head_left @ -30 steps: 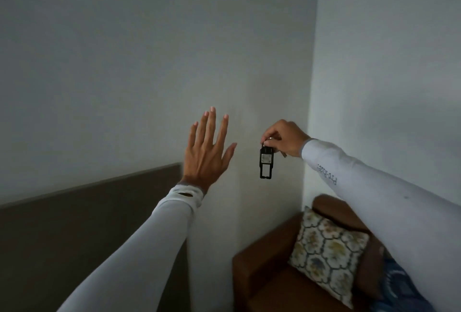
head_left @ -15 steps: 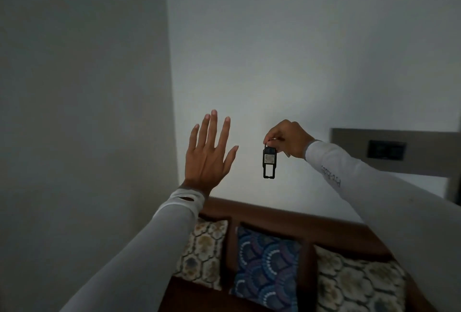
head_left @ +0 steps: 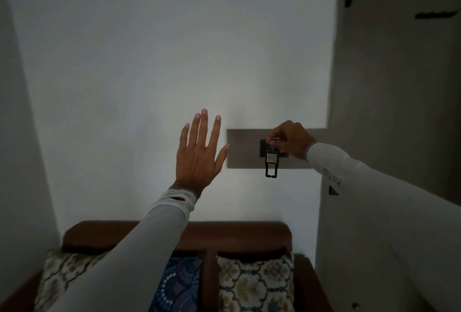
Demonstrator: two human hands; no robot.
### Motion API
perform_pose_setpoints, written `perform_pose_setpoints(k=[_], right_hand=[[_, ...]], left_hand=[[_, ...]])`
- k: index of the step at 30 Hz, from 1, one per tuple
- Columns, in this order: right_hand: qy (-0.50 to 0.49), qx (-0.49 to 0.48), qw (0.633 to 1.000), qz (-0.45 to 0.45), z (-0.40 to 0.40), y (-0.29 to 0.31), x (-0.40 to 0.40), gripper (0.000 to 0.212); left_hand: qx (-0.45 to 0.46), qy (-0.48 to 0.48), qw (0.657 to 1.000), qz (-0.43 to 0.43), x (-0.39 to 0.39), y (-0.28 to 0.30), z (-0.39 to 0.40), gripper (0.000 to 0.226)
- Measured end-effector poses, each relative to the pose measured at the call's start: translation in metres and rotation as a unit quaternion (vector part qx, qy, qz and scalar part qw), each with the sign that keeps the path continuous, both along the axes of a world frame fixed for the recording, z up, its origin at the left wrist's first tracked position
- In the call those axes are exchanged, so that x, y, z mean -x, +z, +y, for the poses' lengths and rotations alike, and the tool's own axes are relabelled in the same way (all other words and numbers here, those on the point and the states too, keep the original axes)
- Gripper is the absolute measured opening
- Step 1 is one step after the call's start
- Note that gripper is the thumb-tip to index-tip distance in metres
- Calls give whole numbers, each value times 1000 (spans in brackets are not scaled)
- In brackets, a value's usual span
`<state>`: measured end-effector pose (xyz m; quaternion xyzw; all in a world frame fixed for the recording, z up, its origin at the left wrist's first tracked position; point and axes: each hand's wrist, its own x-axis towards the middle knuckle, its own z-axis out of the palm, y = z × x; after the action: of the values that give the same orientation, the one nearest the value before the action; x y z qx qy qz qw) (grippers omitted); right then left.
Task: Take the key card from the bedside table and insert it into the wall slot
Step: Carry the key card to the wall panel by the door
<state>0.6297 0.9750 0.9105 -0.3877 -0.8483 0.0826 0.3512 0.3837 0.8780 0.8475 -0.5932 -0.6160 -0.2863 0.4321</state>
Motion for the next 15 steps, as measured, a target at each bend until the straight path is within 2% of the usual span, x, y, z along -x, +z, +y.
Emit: perform_pose_setpoints(k=[7, 15], right_hand=[[-36, -22, 999, -11, 126, -11, -33, 10], [-45, -26, 999, -6, 275, -6, -22, 12]], left_hand=[[-15, -21, 1000, 6, -19, -17, 142, 69], [-7, -32, 999, -11, -5, -20, 307, 69]])
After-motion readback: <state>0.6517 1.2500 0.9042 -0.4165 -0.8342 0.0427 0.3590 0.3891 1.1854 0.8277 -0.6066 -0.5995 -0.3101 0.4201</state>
